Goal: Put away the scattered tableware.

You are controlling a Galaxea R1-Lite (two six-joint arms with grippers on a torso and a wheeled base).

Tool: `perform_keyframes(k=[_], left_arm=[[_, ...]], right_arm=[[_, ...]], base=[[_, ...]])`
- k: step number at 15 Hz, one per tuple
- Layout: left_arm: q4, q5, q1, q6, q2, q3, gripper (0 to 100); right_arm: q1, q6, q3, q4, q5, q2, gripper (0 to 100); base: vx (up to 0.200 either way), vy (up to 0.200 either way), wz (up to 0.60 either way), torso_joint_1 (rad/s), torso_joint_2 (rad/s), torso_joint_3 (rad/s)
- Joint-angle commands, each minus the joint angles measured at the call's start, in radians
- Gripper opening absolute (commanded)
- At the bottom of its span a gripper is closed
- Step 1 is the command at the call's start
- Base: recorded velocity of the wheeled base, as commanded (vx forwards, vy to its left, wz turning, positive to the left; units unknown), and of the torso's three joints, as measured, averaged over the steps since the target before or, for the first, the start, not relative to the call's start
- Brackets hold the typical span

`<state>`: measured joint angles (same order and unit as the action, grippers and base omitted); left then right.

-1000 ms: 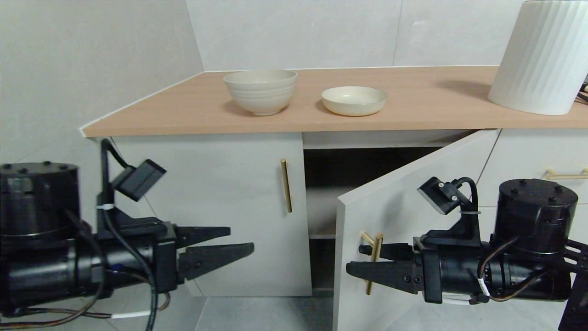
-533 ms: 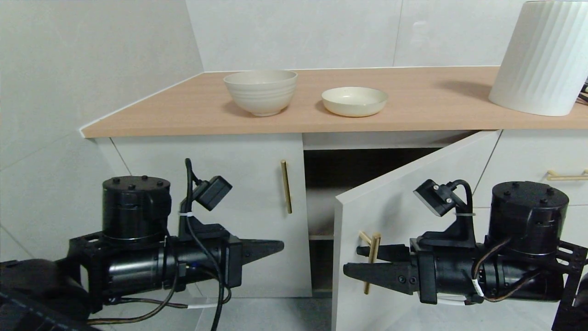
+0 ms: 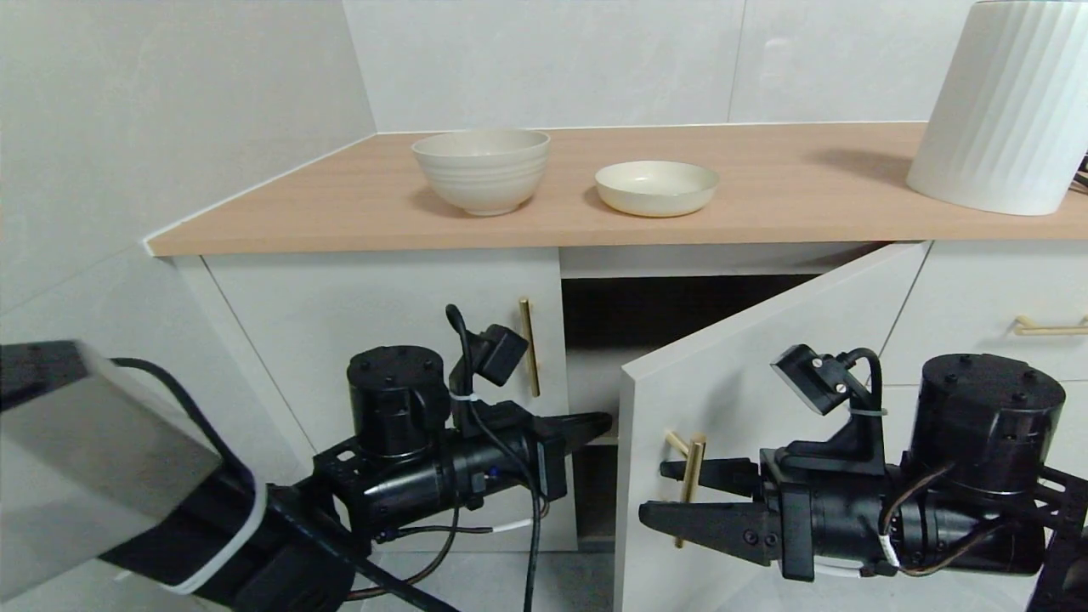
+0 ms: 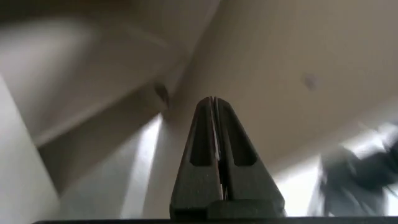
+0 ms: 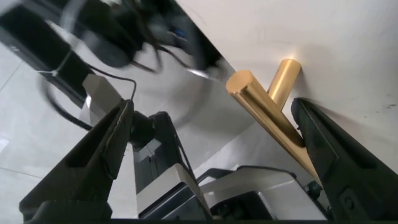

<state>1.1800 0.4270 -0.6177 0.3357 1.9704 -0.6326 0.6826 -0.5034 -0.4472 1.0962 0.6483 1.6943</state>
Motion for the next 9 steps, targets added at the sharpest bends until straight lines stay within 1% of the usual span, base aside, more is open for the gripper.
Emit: perform_keyframes(k=[1, 3, 5, 7, 8, 9], left_arm=[[0.096, -0.047, -0.034, 0.019, 0.142, -0.019, 0], [0.132, -0.059, -0.037, 0.019, 0.154, -0.021, 0], [0.135, -0.059, -0.047, 0.019, 0.153, -0.019, 0], [0.148, -0.059, -0.053, 0.019, 0.156, -0.021, 0], [0.182, -0.060, -0.062, 0.019, 0.163, -0.021, 0], [0.184, -0.060, -0.063, 0.019, 0.163, -0.021, 0]], right_arm=[[0.000, 0.002, 0.019, 0.030, -0.001, 0.036, 100], [-0.001, 0.002, 0.030, 0.077, -0.002, 0.053, 100], [-0.001, 0.006, 0.038, 0.080, -0.002, 0.051, 100], [-0.006, 0.048, 0.041, 0.080, -0.004, 0.051, 100], [-0.028, 0.123, 0.053, 0.080, -0.007, 0.050, 100], [-0.029, 0.128, 0.053, 0.080, -0.007, 0.050, 100]], base=[[0.000, 0.000, 0.00, 0.000, 0.00, 0.000], [0.000, 0.000, 0.00, 0.000, 0.00, 0.000], [0.000, 0.000, 0.00, 0.000, 0.00, 0.000], [0.000, 0.000, 0.00, 0.000, 0.00, 0.000], [0.000, 0.000, 0.00, 0.000, 0.00, 0.000], [0.000, 0.000, 0.00, 0.000, 0.00, 0.000]])
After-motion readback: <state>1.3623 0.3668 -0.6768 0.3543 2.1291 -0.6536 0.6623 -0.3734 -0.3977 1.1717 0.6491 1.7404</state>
